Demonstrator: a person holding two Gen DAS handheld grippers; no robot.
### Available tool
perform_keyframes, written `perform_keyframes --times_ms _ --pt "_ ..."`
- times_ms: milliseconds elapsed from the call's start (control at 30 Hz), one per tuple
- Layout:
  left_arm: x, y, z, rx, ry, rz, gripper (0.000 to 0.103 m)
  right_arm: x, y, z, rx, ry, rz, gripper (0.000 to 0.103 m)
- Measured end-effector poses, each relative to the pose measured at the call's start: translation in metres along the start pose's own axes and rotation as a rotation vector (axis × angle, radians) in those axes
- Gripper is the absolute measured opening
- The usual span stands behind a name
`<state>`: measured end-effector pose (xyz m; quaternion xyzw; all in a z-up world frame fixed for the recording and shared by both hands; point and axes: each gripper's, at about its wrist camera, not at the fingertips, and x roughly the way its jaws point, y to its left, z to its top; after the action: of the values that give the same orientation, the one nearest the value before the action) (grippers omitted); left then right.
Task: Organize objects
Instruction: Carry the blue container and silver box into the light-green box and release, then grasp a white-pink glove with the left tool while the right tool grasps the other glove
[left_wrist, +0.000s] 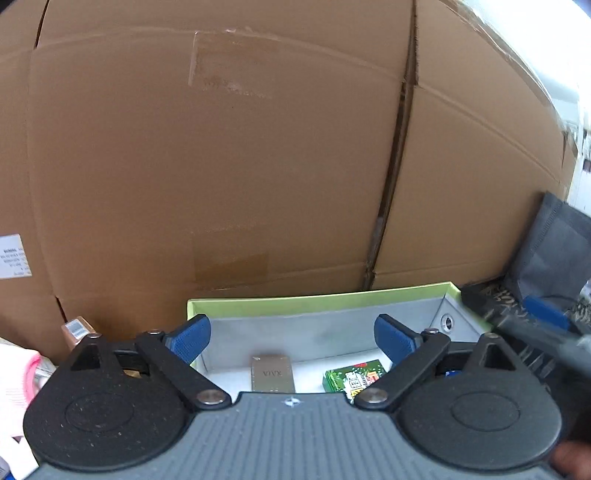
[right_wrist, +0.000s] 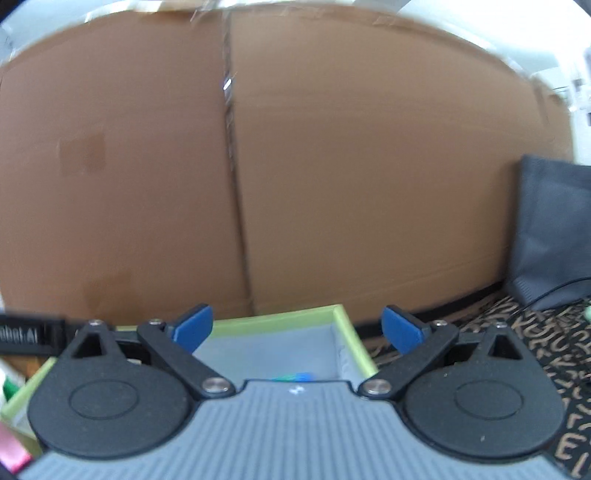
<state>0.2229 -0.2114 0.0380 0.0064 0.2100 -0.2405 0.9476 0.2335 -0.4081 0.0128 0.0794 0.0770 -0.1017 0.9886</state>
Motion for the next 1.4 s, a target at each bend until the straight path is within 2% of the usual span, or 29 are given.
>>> perform_keyframes --times_ms 133,400,433,567,733,833,967,1133,1267,1400 --pt "-0.012 -0.001 -0.005 0.038 -0.017 0.035 0.098 -0.006 -0.010 0.000 0.086 -0.026 0.047 0.103" --pt "-0.030 0.008 -0.010 0.040 -0.015 0.059 0.098 -0.002 -0.005 -0.010 0.066 0.044 0.079 0.103" --pt "-0.035 0.011 -0.011 0.040 -0.014 0.065 0.098 -0.016 0.002 -0.011 0.064 0.051 0.084 0.103" --pt "-0.064 0.028 -0.023 0.047 -0.024 0.085 0.098 -0.019 0.009 -0.010 0.060 0.073 0.097 0.103" --pt "-0.103 0.058 -0.041 0.018 -0.072 0.117 0.098 -0.034 0.030 -0.013 0.041 0.053 0.159 0.103" --pt "-0.131 0.077 -0.053 -0.030 -0.103 0.144 0.098 -0.053 0.048 -0.019 0.020 0.035 0.226 0.103" --pt "-0.157 0.103 -0.074 -0.098 -0.097 0.182 0.098 -0.084 0.069 -0.024 -0.004 0.014 0.315 0.103" --pt "-0.177 0.131 -0.093 -0.106 -0.097 0.279 0.098 -0.103 0.106 -0.037 -0.011 0.067 0.455 0.103" --pt "-0.187 0.153 -0.095 -0.120 -0.107 0.289 0.098 -0.108 0.147 -0.047 -0.125 0.126 0.569 0.103" --pt "-0.189 0.171 -0.086 -0.130 -0.105 0.280 0.098 -0.118 0.191 -0.063 -0.324 0.171 0.650 0.103"
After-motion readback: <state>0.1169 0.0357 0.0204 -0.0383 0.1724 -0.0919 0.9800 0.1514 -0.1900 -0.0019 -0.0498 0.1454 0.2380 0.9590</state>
